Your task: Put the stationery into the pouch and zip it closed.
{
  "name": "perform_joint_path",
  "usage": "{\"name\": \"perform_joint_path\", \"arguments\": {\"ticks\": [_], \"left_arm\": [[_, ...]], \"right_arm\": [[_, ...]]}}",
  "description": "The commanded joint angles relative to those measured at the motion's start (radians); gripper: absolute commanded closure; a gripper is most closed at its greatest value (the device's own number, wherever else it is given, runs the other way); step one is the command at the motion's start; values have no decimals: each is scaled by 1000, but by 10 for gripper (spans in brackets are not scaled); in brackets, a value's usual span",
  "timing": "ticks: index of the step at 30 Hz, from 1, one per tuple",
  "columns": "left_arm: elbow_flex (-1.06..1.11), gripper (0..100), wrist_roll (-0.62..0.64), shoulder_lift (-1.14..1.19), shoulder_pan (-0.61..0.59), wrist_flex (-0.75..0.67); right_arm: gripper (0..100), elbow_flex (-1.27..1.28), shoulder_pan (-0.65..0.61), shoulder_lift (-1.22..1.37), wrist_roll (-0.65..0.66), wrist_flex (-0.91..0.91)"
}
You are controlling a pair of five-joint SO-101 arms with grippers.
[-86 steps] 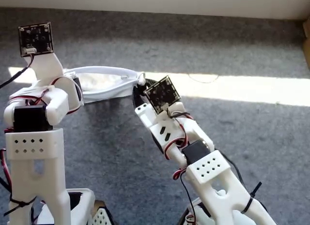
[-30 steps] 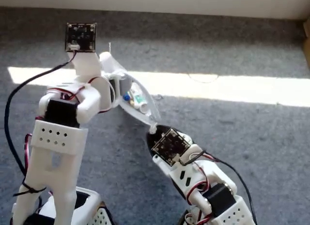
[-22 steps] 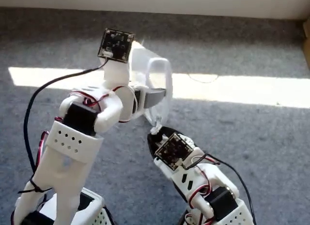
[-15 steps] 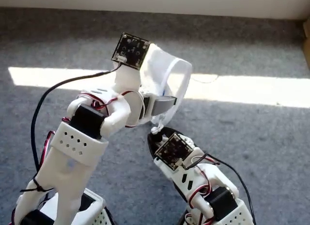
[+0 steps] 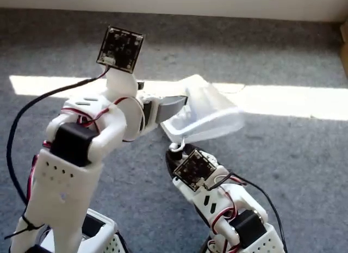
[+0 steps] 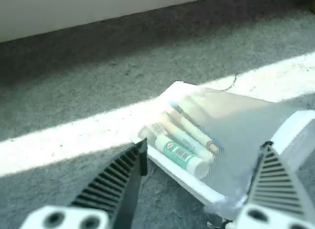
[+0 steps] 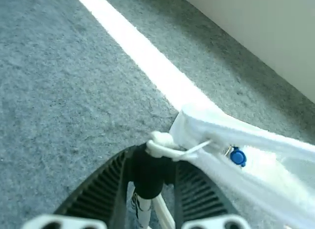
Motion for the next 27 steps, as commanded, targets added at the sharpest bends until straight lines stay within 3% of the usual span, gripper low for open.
{"name": "perform_joint_path", "arguments": {"ticks": [1, 5, 12, 24, 27], "left_arm": [[-54, 667, -44, -96, -38, 63], [-53, 667, -63, -119, -87, 126], [-41, 667, -226, -156, -113, 249], [420, 663, -339, -579, -107, 54], [515, 662, -364, -648, -104, 31]], "right_arm": [[994, -18, -4, -13, 2, 5], [994, -27, -4, -13, 2, 91], [994, -189, 39, -58, 2, 255], [994, -306, 168, -54, -3, 268], [994, -321, 196, -54, -60, 265]]}}
